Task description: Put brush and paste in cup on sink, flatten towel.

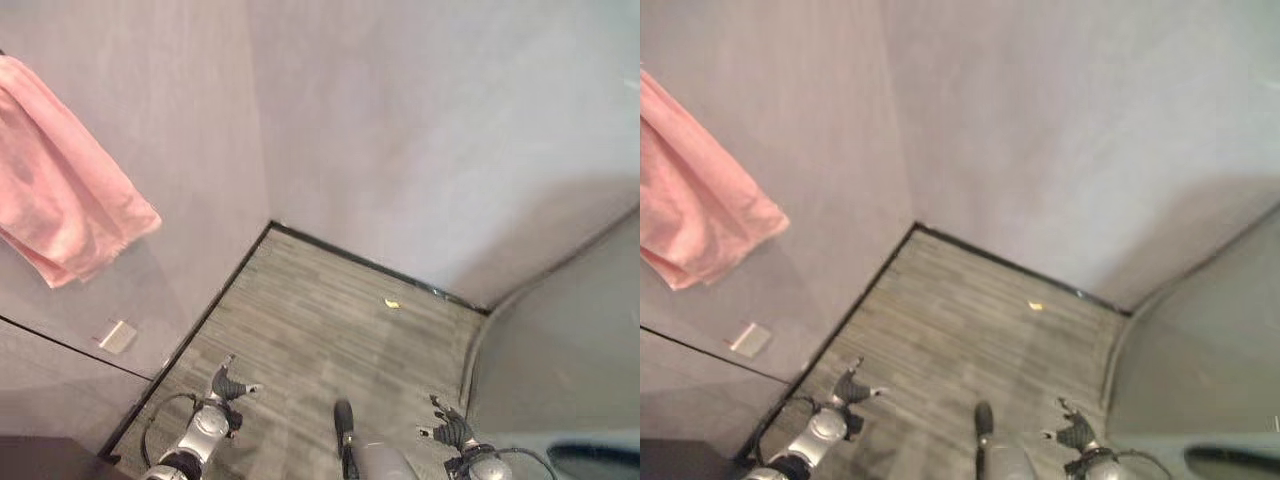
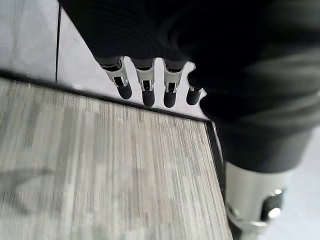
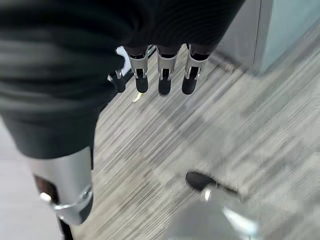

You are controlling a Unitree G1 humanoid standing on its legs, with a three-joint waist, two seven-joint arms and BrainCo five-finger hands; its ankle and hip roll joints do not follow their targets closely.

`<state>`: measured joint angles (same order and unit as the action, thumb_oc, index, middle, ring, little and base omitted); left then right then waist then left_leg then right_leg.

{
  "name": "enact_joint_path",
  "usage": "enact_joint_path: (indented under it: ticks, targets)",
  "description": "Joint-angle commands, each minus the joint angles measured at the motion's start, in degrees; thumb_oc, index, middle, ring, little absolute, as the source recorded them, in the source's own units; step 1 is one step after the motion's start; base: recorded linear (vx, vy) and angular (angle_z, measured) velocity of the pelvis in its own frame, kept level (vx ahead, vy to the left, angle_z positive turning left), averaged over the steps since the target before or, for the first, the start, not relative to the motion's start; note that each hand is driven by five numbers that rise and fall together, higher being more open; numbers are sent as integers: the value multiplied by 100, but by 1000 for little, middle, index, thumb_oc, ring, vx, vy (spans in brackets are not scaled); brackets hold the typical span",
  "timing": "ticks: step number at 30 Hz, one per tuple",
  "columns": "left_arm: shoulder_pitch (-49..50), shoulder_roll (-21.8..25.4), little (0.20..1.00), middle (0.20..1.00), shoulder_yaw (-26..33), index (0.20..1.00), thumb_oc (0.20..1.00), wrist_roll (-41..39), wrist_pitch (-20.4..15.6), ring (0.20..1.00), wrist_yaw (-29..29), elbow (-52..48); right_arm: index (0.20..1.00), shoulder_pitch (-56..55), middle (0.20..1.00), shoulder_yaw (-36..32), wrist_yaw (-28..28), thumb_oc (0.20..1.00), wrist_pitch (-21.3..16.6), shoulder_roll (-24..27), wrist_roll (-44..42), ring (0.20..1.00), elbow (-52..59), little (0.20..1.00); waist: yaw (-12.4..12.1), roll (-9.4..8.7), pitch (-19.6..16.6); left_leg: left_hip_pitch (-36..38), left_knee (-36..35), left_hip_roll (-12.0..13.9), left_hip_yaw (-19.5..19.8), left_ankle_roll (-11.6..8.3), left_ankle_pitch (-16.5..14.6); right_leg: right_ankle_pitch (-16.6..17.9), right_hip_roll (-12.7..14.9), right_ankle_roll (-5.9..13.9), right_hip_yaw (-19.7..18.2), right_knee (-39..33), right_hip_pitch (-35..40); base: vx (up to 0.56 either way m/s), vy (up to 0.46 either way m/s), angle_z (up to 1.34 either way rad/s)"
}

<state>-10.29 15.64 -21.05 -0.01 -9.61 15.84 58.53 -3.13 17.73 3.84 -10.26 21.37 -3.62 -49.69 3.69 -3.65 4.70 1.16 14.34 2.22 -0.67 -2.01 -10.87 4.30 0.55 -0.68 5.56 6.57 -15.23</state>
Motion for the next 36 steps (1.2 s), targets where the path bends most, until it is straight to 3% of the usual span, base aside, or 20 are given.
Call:
enact_joint_path:
  ticks: [1, 2, 3, 6, 8, 11, 13, 15, 16, 18, 20, 21, 23, 25, 29, 31, 32, 33, 34, 36]
  targets:
    - [-477, 151, 1000, 1000, 20, 1000, 1000, -134, -131, 1000, 32, -365, 1000, -205, 1000, -137, 216, 1000, -137, 272, -22, 1000, 427, 1000, 191, -52, 238, -421, 715, 506, -492, -239, 1249, -169, 234, 467, -25, 109, 147, 151, -285, 26]
    - [-525, 148, 1000, 1000, -4, 1000, 1000, -145, -128, 1000, 38, -390, 1000, -249, 1000, -158, 221, 1000, -126, 292, -38, 1000, 503, 1000, 204, -90, 266, -569, 1000, 587, -705, -232, 1285, -224, 251, 400, 72, 80, 248, 226, -370, 56]
    - [-625, 140, 1000, 1000, -58, 1000, 1000, -146, -118, 1000, 35, -466, 1000, -338, 1000, -200, 246, 1000, -115, 319, -65, 1000, 495, 1000, 268, -81, 308, -645, 1190, 820, -1335, -265, 1313, -375, 252, 320, 298, 19, 458, 177, -260, 73]
    - [-741, 120, 1000, 1000, -133, 1000, 1000, -171, -114, 1000, 45, -463, 1000, -364, 1000, -190, 260, 1000, -84, 326, -50, 1000, 496, 1000, 230, -46, 378, -965, 1134, 704, -1491, -280, 1236, -427, 283, 334, 403, -108, 609, 121, -114, 75]
    - [-781, 95, 1000, 1000, -163, 1000, 1000, -154, -101, 1000, 48, -441, 1000, -419, 1000, -207, 270, 1000, -63, 308, -32, 1000, 493, 1000, 217, -3, 383, -1258, 641, 788, -1723, -325, 1052, -541, 363, 454, 524, -232, 792, 206, -6, 57]
    - [-712, 132, 1000, 1000, -174, 1000, 1000, -77, -124, 1000, 51, -434, 1000, -440, 1000, -250, 316, 1000, -55, 281, -20, 1000, 505, 1000, 160, -39, 383, -1467, 74, 835, -1670, -333, 1113, -609, 448, 513, 545, -288, 919, 183, 63, 30]
    - [-546, 197, 1000, 1000, -103, 1000, 1000, -9, -106, 1000, 68, -496, 1000, -427, 1000, -289, 376, 1000, -73, 252, 68, 1000, 507, 1000, 2, 12, 360, -1615, -791, 1005, -1529, -418, 1817, -687, 400, 492, 587, -318, 1115, 290, 124, -22]
    - [-552, 180, 1000, 1000, -98, 1000, 1000, -26, -104, 1000, 72, -465, 1000, -421, 1000, -271, 419, 1000, -83, 263, 118, 1000, 543, 1000, 21, 14, 357, -1619, -976, 1079, -1648, -551, 1887, -804, 456, 541, 608, -343, 1274, 274, 111, -36]
    - [-619, 170, 1000, 1000, -108, 1000, 1000, 16, -88, 1000, 64, -424, 1000, -455, 1000, -244, 388, 1000, -88, 290, 118, 1000, 795, 1000, 106, 46, 340, -1644, -1270, 1277, -2271, -611, 2118, -841, 490, 554, 725, -352, 1371, 163, 104, 7]
    - [-610, 157, 1000, 1000, -67, 1000, 1000, -22, -106, 1000, 81, -465, 1000, -458, 1000, -170, 264, 1000, -59, 255, 114, 1000, 942, 1000, 109, 74, 266, -1569, -1208, 1300, -2408, -590, 2119, -963, 546, 613, 717, -287, 1517, 337, 290, 49]
    - [-569, 177, 1000, 1000, -169, 1000, 1000, 53, -118, 1000, 63, -545, 1000, -426, 1000, -123, 241, 1000, -34, 178, 169, 1000, 819, 1000, 36, -8, 198, -1717, -689, 1172, -2233, -462, 1817, -1046, 832, 672, 708, -126, 1774, 400, 370, 12]
    - [-569, 182, 1000, 1000, -172, 1000, 1000, 53, -117, 1000, 63, -546, 1000, -426, 1000, -124, 241, 1000, -35, 173, 171, 1000, 817, 1000, 34, -13, 198, -1727, -662, 1174, -2232, -460, 1797, -1051, 836, 675, 707, -123, 1774, 291, 284, -9]
    - [-527, 241, 1000, 1000, -200, 1000, 1000, 71, -116, 1000, 13, -630, 1000, -401, 1000, -153, 205, 1000, -12, 112, 128, 1000, 809, 1000, -19, -109, 157, -1786, -234, 1079, -2266, -320, 1458, -988, 1028, 750, 651, -27, 1876, 247, 275, -4]
    - [-478, 315, 1000, 1000, -257, 1000, 1000, 168, -119, 1000, -45, -717, 1000, -378, 1000, -130, 160, 1000, -17, 49, 150, 1000, 782, 1000, -68, -197, 111, -1750, -57, 848, -2295, -112, 1127, -595, 1328, 912, 599, 235, 1867, 267, 384, -13]
    - [-407, 488, 1000, 1000, -411, 1000, 1000, 356, -131, 1000, -127, -964, 1000, -332, 1000, -92, 120, 1000, -34, -27, 37, 1000, 844, 1000, -48, -192, 117, -1523, -156, 327, -2122, 221, 789, 241, 1606, 952, 309, 1137, 1503, 204, 373, 24]
    - [-404, 554, 1000, 1000, -478, 1000, 1000, 413, -140, 1000, -171, -1078, 1000, -281, 1000, -14, 87, 1000, -50, -22, 34, 1000, 897, 1000, -24, -157, 163, -1459, -193, 211, -2003, 316, 737, 370, 1555, 938, 121, 1524, 1357, 126, 216, 57]
    - [-396, 577, 1000, 1000, -554, 1000, 1000, 520, -160, 1000, -202, -1101, 1000, -249, 1000, 48, 76, 1000, -62, -24, 15, 1000, 885, 1000, 16, -127, 174, -1395, -247, 96, -1877, 365, 665, 354, 1349, 914, -145, 1700, 1306, 99, 167, 74]
    - [-370, 594, 1000, 1000, -610, 1000, 1000, 579, -176, 1000, -217, -1124, 1000, -221, 1000, 91, 42, 1000, -91, -44, -31, 1000, 912, 1000, 89, -60, 190, -1287, -419, 49, -1784, 432, 802, 253, 960, 811, -482, 1848, 1026, 311, 342, 67]
    - [-421, 498, 1000, 1000, -698, 1000, 1000, 667, -226, 1000, -212, -817, 1000, -188, 1000, 277, 17, 1000, -156, -83, -69, 1000, 923, 1000, 234, 43, 250, -955, -655, -72, -1511, 433, 816, -512, 368, 675, -717, 1822, 464, 233, 251, 67]
    - [-394, 475, 1000, 1000, -705, 1000, 1000, 646, -223, 1000, -207, -789, 1000, -156, 1000, 311, 14, 1000, -171, -88, -81, 1000, 877, 1000, 237, 60, 257, -884, -696, -81, -1405, 419, 833, -646, 258, 641, -686, 1617, 354, 221, 112, 79]
